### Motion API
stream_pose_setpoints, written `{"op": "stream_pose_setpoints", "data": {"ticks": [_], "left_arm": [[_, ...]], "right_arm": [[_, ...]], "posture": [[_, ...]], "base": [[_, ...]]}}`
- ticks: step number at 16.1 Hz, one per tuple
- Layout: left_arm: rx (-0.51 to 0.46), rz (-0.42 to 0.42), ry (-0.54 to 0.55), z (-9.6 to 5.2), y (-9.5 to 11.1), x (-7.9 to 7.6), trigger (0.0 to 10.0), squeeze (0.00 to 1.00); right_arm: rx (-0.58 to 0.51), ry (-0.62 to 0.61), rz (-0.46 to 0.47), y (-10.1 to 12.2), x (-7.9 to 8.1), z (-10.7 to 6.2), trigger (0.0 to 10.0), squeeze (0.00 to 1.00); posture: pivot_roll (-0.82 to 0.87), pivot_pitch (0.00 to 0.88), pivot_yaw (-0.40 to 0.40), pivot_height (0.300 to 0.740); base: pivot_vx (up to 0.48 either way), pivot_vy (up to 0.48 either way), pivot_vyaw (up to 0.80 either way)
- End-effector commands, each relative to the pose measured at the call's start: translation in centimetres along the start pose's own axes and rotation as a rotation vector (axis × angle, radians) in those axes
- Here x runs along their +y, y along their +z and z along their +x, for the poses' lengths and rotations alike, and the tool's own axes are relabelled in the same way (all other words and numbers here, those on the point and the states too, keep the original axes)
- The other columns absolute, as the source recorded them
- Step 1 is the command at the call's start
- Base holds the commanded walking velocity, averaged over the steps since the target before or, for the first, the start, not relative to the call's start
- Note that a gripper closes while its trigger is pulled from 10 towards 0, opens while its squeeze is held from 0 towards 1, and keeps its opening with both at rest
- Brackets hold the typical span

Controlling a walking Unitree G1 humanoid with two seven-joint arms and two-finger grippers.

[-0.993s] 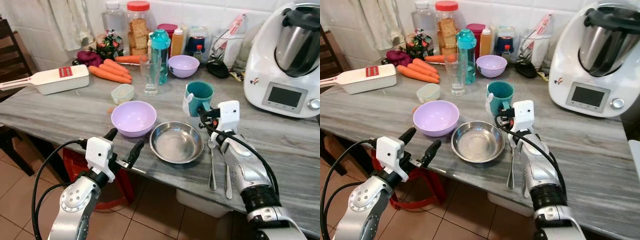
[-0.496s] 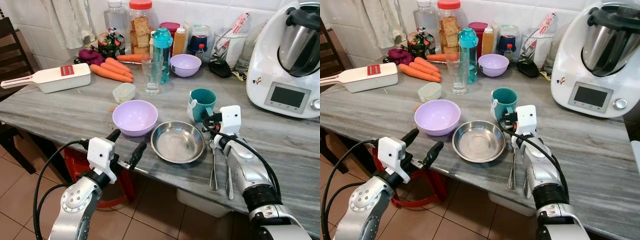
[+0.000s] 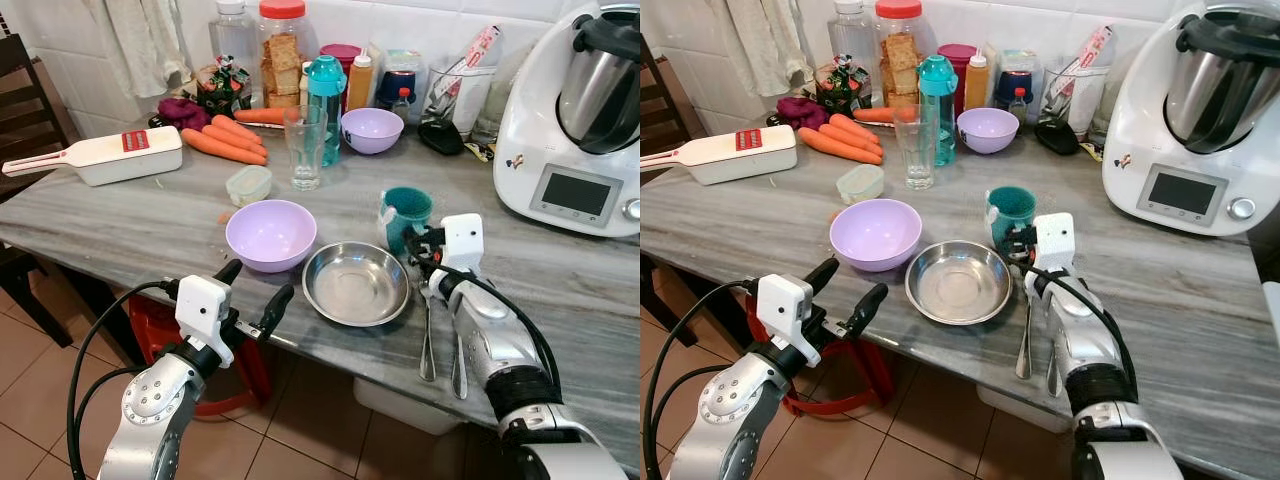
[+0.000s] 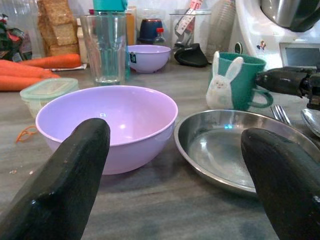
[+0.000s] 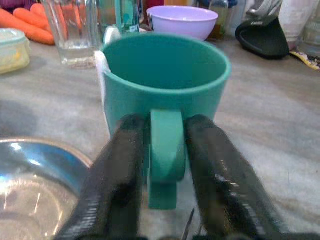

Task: Setting the table

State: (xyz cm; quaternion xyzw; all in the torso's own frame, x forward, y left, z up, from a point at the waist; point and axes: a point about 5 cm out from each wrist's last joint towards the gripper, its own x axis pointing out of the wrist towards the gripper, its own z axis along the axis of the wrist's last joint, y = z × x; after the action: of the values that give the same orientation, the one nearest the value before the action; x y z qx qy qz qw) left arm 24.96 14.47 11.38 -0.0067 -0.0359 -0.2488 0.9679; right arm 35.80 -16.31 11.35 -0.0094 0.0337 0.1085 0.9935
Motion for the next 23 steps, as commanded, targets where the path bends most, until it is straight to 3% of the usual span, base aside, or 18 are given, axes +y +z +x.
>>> {"op": "stream_pose_setpoints", "data": {"ticks": [1, 9, 17, 21, 22, 23], "left_arm": [[0.0, 0.002, -0.017, 0.0, 0.2, -0.2, 10.0, 0.0], [-0.005, -0.036, -0.084, 0.0, 0.4, -0.6, 10.0, 0.0], [0.005, -0.07, -0.157, 0.0, 0.2, -1.0, 10.0, 0.0], [0.018, -0.054, -0.057, 0.4, -0.3, 0.0, 10.0, 0.0], [0.035, -0.036, 0.001, 0.5, -0.6, 0.6, 10.0, 0.0], [0.091, 0.004, 0.146, 0.6, -1.7, 2.2, 10.0, 0.0]], "right_arm": [[-0.015, -0.006, -0.004, 0.5, -0.3, 0.2, 10.0, 1.0], [-0.108, -0.04, 0.01, 1.9, -0.3, -0.4, 10.0, 1.0], [-0.199, -0.143, 0.002, 1.9, 0.2, -5.4, 10.0, 1.0], [-0.194, -0.14, 0.019, 1.7, 1.5, -8.2, 10.0, 1.0], [-0.177, -0.153, 0.01, 1.5, 1.7, -8.8, 10.0, 1.0], [-0.124, -0.134, 0.006, 0.7, 2.2, -9.5, 10.0, 1.0]], "posture": [[0.04, 0.0, -0.01, 0.74], [0.05, 0.0, -0.008, 0.74], [0.03, 0.0, 0.0, 0.74], [0.01, 0.0, 0.016, 0.74], [0.01, 0.0, 0.016, 0.74], [0.01, 0.0, 0.016, 0.74]], "base": [[0.0, 0.0, 0.0], [0.0, 0.0, 0.0], [0.0, 0.0, 0.0], [0.0, 0.0, 0.0], [0.0, 0.0, 0.0], [0.0, 0.0, 0.0]]}}
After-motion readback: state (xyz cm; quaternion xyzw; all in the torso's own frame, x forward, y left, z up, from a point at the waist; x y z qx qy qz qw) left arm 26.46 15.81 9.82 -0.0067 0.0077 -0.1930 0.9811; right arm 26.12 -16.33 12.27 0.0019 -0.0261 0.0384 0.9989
